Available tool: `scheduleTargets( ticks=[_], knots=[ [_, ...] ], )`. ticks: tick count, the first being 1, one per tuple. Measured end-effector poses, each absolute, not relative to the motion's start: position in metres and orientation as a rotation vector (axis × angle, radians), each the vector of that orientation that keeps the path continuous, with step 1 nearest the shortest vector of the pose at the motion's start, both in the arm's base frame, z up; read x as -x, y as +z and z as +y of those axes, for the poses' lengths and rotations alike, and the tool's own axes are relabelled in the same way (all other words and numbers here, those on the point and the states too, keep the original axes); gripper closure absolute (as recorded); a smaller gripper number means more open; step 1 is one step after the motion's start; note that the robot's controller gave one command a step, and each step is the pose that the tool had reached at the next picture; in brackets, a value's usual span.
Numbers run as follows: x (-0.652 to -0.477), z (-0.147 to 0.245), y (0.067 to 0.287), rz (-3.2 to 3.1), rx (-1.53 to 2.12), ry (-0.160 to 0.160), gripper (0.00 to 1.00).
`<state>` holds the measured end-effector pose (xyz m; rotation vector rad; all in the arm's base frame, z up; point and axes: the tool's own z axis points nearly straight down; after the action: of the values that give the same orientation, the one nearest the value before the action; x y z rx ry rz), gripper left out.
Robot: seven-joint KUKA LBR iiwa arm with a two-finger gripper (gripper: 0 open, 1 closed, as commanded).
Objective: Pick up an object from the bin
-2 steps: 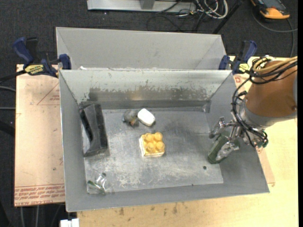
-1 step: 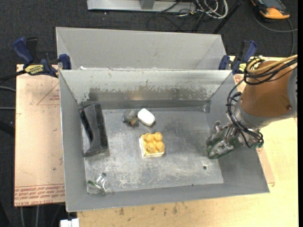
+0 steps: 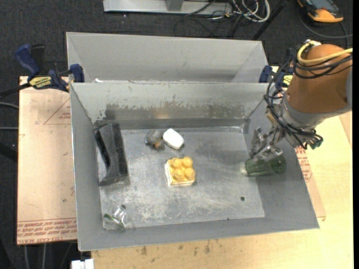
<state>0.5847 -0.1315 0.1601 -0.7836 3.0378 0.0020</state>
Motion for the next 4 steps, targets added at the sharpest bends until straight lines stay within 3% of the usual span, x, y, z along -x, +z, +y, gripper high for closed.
scheduleTargets(
  ticks=[1, 2, 3, 4],
  knots=[
    [-0.55, -0.128, 0.19, 3.066, 0.688, 0.005, 1.0],
    [-0.562, -0.126, 0.224, 3.126, 0.299, 0.001, 1.0],
    [-0.582, -0.12, 0.253, 3.094, 0.484, -0.002, 1.0],
    [-0.563, -0.112, 0.229, 3.003, 0.907, -0.002, 1.0]
  ],
)
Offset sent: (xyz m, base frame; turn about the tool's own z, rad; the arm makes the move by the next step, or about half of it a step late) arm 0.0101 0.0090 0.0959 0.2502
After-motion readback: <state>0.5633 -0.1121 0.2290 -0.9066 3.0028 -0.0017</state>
